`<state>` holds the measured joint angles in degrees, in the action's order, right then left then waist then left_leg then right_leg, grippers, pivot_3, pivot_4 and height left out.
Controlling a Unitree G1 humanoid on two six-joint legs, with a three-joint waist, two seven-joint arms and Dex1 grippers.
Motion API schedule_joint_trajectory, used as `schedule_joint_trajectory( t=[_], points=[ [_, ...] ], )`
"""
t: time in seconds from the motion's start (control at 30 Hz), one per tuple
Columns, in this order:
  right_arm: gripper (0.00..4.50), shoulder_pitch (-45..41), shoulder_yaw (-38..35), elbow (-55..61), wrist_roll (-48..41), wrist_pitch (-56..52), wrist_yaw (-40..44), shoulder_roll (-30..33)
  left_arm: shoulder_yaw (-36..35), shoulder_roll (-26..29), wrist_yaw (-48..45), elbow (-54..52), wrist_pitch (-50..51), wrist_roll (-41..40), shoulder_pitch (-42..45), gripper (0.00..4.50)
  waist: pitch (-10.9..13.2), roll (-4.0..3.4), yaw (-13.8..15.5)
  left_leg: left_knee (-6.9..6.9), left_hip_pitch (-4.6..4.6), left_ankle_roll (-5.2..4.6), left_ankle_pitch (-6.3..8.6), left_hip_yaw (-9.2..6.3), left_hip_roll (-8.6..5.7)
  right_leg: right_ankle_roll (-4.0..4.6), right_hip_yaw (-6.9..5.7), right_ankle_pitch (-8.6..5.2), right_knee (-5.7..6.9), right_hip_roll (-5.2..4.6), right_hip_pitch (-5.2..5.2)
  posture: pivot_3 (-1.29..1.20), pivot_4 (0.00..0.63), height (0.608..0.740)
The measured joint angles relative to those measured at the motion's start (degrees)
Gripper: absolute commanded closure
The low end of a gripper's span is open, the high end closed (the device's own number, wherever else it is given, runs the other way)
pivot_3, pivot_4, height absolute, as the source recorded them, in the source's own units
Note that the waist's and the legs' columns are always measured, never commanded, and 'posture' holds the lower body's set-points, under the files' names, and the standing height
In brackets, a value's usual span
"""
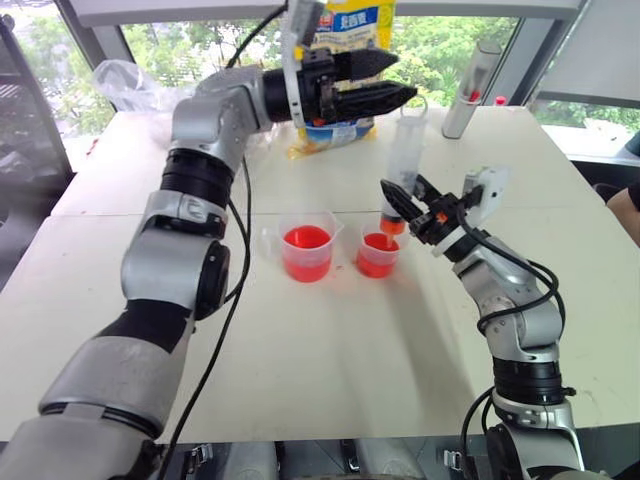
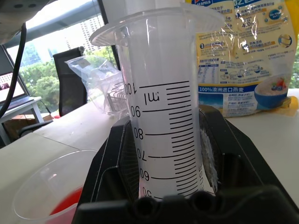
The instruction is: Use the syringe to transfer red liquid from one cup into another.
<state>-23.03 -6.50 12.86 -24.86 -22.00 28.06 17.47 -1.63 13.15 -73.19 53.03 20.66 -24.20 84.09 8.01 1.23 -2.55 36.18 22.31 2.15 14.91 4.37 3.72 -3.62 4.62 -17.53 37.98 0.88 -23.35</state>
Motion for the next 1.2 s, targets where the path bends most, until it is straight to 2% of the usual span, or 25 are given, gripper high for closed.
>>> schedule_joint_trajectory(
  t=[0.23, 0.27, 0.33, 0.57, 0.6, 1.2],
  points=[
    [3.1, 0.08, 0.76, 0.18, 0.42, 0.18, -0.03, 0.0, -0.18, -2.24, 1.14, 6.03, -0.91, 1.61, 1.36, 0.05, 0.0, 0.0, -0.02, -0.01, 0.01, 0.0, 0.0, 0.01, -0.01, 0.0, 0.01, 0.0, 0.0, 0.0, -0.02, 0.0, 0.15, 0.74],
    [3.1, 0.08, 0.83, 0.3, 0.43, 0.18, -0.03, 0.0, -0.25, -2.29, 1.15, 6.22, -1.17, 1.72, 1.63, 0.29, 0.0, 0.0, -0.02, -0.01, 0.01, 0.0, 0.0, 0.01, -0.01, 0.0, 0.01, 0.0, 0.0, 0.0, -0.02, 0.0, 0.15, 0.74],
    [3.1, 0.09, 1.09, 0.55, 0.47, 0.18, -0.03, 0.0, -0.56, -2.54, 1.26, 7.23, -1.7, 2.12, 2.48, 0.9, 0.0, 0.0, -0.01, -0.01, 0.0, 0.0, 0.0, 0.01, -0.01, 0.0, 0.01, 0.0, 0.0, 0.0, -0.01, 0.0, 0.15, 0.74],
    [3.1, 0.41, 1.62, 1.05, 0.57, 0.17, -0.15, 0.04, -1.89, -3.74, 1.81, 9.78, -1.97, 2.78, 2.56, 4.21, 0.0, 0.01, 0.02, 0.0, 0.01, 0.0, 0.0, 0.0, -0.01, 0.0, 0.01, 0.0, 0.0, 0.0, -0.01, 0.0, 0.15, 0.74],
    [3.1, 0.44, 1.61, 1.05, 0.67, 0.17, -0.24, 0.06, -1.94, -3.81, 1.7, 9.79, -1.71, 2.81, 2.57, 4.45, 0.0, 0.0, 0.01, 0.0, 0.01, 0.0, 0.0, 0.0, -0.01, 0.0, 0.01, 0.0, 0.0, 0.0, -0.01, 0.0, 0.15, 0.74],
    [3.1, 0.06, 1.71, 1.05, 0.87, -0.8, 0.68, 1.14, -1.78, -3.68, -1.75, 6.34, 0.29, 5.3, 1.03, 4.45, 0.0, 0.0, -0.01, 0.01, 0.01, 0.0, 0.0, 0.01, 0.0, 0.0, 0.01, 0.0, 0.01, 0.0, -0.01, 0.0, 0.15, 0.74]
  ],
)
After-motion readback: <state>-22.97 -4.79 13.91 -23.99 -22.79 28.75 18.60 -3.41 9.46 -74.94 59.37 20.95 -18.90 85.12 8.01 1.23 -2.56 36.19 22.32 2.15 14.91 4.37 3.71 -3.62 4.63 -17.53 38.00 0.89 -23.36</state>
